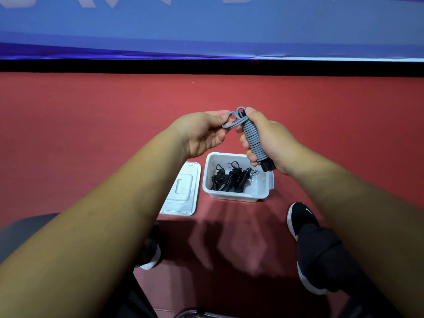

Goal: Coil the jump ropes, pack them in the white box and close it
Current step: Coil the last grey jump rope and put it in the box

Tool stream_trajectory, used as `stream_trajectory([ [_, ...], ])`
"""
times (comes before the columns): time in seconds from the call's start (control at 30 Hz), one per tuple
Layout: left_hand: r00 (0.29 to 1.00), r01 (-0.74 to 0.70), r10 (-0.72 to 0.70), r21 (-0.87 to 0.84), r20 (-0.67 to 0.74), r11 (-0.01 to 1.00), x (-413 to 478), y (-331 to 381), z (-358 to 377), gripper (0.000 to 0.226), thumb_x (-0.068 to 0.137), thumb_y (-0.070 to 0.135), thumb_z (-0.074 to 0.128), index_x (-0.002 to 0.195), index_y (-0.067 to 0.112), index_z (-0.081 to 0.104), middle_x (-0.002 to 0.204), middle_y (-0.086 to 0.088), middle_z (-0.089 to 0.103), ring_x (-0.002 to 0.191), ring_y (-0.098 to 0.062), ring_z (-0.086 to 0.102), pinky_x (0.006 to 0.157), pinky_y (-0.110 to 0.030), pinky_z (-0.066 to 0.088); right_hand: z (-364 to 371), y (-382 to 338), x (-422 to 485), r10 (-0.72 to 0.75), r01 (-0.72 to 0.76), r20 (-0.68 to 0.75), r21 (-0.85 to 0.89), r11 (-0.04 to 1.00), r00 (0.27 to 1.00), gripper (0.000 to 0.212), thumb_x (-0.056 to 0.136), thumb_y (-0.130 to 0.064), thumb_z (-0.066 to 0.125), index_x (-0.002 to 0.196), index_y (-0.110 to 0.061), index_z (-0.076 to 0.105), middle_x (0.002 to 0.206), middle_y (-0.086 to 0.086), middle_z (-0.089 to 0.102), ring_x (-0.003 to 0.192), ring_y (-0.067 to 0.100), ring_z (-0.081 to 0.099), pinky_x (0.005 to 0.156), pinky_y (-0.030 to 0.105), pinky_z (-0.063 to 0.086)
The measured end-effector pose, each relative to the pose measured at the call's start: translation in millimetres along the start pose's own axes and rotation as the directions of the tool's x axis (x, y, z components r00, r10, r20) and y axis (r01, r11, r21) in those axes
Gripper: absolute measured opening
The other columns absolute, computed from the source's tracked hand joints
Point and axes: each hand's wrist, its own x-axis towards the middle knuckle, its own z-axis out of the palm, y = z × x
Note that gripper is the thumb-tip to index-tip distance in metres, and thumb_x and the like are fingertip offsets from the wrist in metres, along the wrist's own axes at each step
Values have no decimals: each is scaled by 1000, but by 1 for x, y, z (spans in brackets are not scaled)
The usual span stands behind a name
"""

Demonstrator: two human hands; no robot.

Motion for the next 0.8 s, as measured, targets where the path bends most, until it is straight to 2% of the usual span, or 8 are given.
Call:
stream_trajectory([
  [0.2,999,-41,40,65,26,997,2,0,-3,29,104,4,56,130,3,68,83,-4,73,60,-4,65,58,-15,53,-1,-1,0,-1,1,20,-6,1000,1000,59,103,-65,48,102,-11,71,73,9,59,47,24,48,50,32,45],
  [0.43,996,-87,88,47,-11,995,0,0,-2,23,99,3,63,120,2,74,100,-15,76,76,-13,71,60,-18,55,1,-2,0,26,-28,55,52,998,998,59,104,-65,46,103,-11,70,73,9,56,48,25,45,51,33,44],
  [0.5,990,-127,131,72,-46,989,-1,0,-2,16,97,1,66,109,6,77,97,-14,77,79,-17,70,61,-20,56,2,-2,0,33,-37,65,59,998,997,64,104,-64,45,108,-6,71,71,10,55,48,25,44,52,33,43],
  [0.57,984,-161,168,102,-63,982,-2,1,-1,13,96,1,68,101,8,77,89,-10,77,74,-17,68,60,-20,56,2,-1,0,42,-49,87,79,996,995,70,104,-65,44,114,-1,70,69,9,53,48,24,43,52,33,42],
  [0.8,961,-256,272,196,-57,947,-2,-3,4,14,95,-2,69,107,0,75,89,-14,77,68,-18,68,53,-22,50,1,2,-1,76,-84,111,71,994,991,69,102,-68,45,106,-3,69,67,7,51,47,24,42,51,33,40],
])
